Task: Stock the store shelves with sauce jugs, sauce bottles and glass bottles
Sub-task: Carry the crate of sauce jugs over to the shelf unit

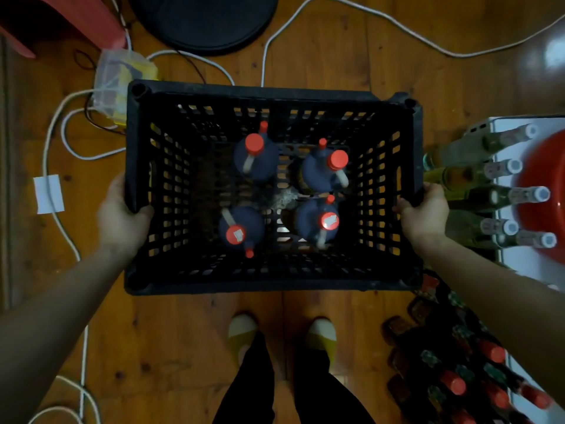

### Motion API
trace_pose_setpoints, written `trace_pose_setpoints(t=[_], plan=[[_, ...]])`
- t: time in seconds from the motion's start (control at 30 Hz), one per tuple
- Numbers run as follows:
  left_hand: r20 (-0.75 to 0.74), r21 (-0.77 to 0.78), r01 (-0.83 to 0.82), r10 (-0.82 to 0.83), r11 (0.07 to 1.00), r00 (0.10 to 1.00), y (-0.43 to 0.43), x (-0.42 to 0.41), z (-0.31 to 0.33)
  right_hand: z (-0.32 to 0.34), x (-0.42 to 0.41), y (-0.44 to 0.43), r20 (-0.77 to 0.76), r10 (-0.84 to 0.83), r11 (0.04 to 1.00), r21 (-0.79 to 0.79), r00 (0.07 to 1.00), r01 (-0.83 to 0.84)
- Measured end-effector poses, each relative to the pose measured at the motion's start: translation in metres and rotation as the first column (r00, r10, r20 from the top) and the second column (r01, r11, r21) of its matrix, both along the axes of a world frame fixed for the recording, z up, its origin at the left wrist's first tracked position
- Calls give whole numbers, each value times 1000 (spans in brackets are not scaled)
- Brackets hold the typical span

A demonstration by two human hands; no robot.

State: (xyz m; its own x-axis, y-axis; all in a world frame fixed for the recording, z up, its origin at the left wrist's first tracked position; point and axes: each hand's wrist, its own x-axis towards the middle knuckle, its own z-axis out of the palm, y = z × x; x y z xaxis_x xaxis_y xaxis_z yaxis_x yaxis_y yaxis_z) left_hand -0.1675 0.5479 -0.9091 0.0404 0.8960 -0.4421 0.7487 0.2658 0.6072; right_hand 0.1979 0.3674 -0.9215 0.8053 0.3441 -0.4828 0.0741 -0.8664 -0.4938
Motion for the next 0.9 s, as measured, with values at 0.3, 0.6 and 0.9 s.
trace_pose_setpoints(t=[0.3,0.6,0.9], plan=[[-39,6,-10,10,1000,999,-3,5,2,-1,2,-1,-11,19,1000,1,1000,-19],[-7,11,-34,34,999,999,-4,4,1,4,-3,1,12,-24,1000,4,1000,24],[-13,5,-34,34,999,999,-1,-14,0,5,-16,8,-4,-19,1000,12,1000,19]])
